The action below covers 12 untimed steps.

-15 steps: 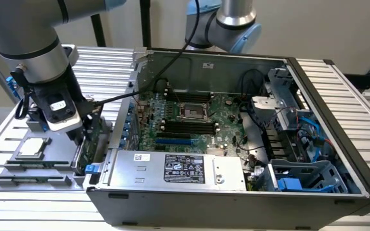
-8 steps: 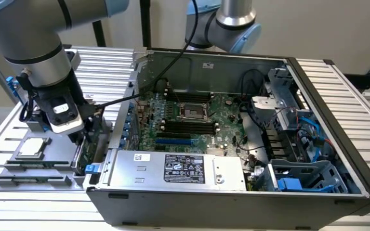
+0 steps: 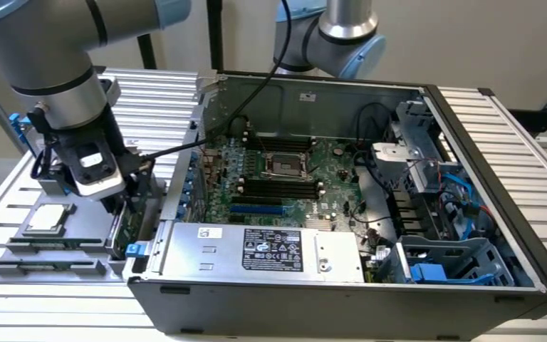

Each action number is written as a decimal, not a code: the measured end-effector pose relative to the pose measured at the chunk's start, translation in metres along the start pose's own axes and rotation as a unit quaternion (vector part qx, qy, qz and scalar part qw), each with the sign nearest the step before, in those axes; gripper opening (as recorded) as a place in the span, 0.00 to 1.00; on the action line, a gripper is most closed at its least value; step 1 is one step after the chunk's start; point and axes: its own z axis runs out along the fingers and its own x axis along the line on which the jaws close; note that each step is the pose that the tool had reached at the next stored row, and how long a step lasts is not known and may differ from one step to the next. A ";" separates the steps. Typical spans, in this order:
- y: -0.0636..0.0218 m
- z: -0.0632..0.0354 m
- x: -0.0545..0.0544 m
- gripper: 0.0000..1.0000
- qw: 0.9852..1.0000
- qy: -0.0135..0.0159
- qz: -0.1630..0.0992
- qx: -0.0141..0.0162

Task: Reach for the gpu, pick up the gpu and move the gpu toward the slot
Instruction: 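Pick up the gpu and move the gpu toward the slot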

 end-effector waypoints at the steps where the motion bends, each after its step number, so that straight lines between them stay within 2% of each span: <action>1: 0.0000 0.0001 0.001 0.42 1.000 -0.001 0.000 0.000; 5: 0.0000 0.0012 0.001 0.42 1.000 -0.002 0.000 0.000; 12: 0.0004 0.0037 0.001 0.42 1.000 -0.002 0.002 0.001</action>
